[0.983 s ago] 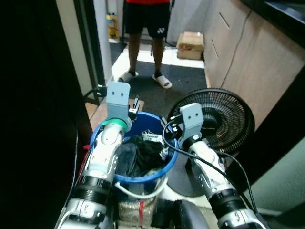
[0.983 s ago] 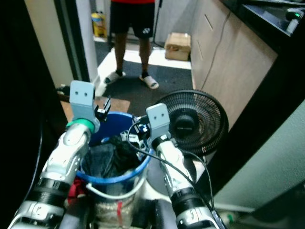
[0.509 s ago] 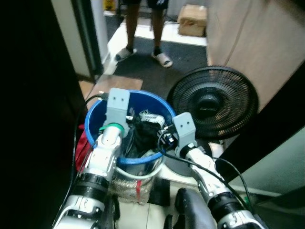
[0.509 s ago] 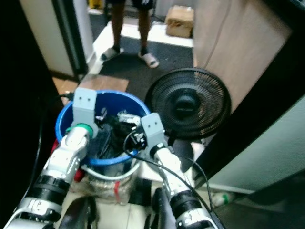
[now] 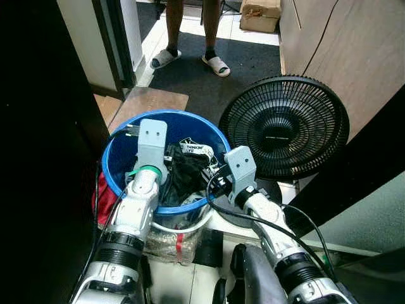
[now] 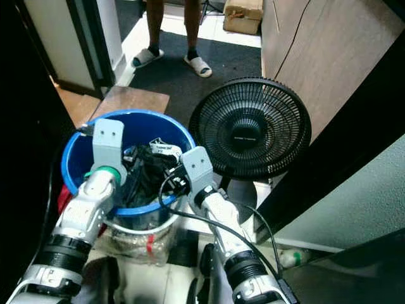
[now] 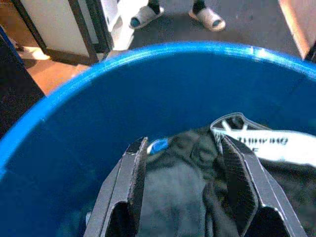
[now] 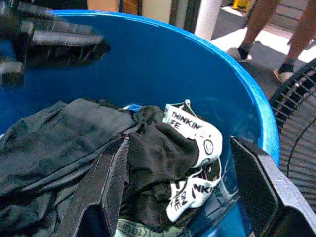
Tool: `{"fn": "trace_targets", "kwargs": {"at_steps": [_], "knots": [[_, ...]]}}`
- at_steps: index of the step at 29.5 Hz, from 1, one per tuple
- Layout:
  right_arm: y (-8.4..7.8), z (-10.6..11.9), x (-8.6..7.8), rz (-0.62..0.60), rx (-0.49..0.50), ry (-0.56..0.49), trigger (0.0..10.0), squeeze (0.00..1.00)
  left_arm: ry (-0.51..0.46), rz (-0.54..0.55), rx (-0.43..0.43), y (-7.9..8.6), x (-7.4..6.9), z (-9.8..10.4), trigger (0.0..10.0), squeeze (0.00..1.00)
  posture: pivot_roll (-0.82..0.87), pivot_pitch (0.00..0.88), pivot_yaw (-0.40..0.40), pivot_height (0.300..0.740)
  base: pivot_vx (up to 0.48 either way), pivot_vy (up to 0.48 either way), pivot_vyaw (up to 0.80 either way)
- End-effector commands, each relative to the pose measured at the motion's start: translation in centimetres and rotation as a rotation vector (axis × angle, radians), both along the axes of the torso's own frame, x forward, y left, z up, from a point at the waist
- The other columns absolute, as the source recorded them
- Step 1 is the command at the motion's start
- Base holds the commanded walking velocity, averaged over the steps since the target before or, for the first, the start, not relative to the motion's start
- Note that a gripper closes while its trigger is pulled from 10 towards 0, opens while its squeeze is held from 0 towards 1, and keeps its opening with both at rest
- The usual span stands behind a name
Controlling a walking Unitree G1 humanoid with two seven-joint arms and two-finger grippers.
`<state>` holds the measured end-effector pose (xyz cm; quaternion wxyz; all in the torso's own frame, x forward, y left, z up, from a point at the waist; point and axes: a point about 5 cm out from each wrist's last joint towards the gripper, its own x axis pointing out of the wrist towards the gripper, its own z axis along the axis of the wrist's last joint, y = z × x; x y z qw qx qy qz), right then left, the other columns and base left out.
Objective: Clothes washing
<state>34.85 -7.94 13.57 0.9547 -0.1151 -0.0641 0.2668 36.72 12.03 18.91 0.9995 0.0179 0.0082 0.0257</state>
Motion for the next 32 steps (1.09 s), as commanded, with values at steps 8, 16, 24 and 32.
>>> {"fn": "trace_targets", "kwargs": {"at_steps": [8,16,24,32], "knots": [[-0.6,-3.0,-0.9,0.026,-0.178,0.076,10.0,0.0,-0.07,-0.134,-0.036,0.1,-1.2,3.2,10.0,0.0,0.13,0.225,0.012,0.58,0.0,0.0,0.0],[-1.4,-3.2,-0.6,-0.012,-0.123,0.123,10.0,0.0,0.153,-0.169,0.002,0.5,-3.2,-2.2,10.0,0.0,0.14,0.22,0.016,0.58,0.0,0.0,0.0],[-1.4,-2.9,-0.4,-0.022,-0.084,0.128,10.0,0.0,0.452,-0.002,-0.047,2.6,-5.6,-9.0,10.0,0.0,0.13,0.214,0.011,0.58,0.0,0.0,0.0],[-1.3,-3.0,-0.6,-0.018,-0.082,0.127,10.0,0.0,0.502,0.004,-0.043,3.6,-7.0,-10.6,10.0,0.0,0.13,0.208,0.015,0.58,0.0,0.0,0.0]]}}
